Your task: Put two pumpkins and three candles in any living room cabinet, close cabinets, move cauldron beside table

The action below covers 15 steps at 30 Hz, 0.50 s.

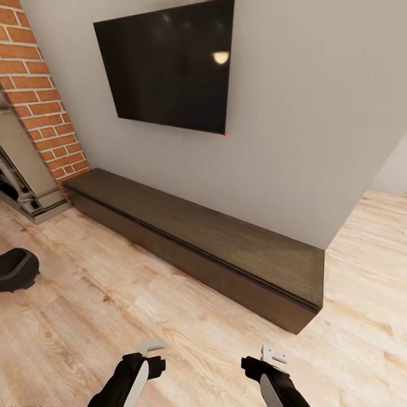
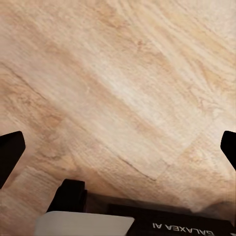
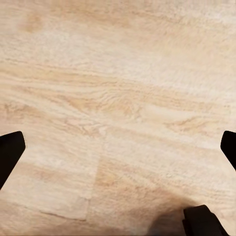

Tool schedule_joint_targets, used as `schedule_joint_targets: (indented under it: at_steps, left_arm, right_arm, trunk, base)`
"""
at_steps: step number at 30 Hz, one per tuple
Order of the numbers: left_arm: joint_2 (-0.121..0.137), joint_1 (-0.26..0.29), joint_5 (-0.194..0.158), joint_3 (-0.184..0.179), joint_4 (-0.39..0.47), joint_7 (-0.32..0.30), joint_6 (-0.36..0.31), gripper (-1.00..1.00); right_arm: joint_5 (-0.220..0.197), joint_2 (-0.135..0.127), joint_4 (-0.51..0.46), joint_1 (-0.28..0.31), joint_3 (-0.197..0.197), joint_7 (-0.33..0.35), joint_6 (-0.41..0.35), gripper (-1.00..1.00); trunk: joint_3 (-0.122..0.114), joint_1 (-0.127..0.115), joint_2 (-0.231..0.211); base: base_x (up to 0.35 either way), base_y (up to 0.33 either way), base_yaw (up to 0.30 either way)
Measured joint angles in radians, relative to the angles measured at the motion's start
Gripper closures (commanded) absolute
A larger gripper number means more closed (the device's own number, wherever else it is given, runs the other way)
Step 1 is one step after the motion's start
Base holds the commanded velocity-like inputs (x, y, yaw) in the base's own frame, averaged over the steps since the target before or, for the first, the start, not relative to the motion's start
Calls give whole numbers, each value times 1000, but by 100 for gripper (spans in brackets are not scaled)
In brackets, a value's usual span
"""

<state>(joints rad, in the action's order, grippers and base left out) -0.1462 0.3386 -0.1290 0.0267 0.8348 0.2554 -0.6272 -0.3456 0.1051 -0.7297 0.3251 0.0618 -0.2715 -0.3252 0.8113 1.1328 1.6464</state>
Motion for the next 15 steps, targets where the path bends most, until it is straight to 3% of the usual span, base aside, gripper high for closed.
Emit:
schedule_joint_targets:
  at_steps: [10, 15]
  left_arm:
    - [0, 0, 0, 0, 0, -1, -1, -100]
    - [1, 0, -1, 1, 0, -5, 0, -100]
  right_arm:
    - [0, 0, 0, 0, 0, 0, 0, -100]
    - [0, 0, 0, 0, 0, 0, 0, -100]
  trunk:
    - [-47, -38, -70]
    - [-55, -38, -70]
  base:
    - [0, 0, 128]
    - [0, 0, 125]
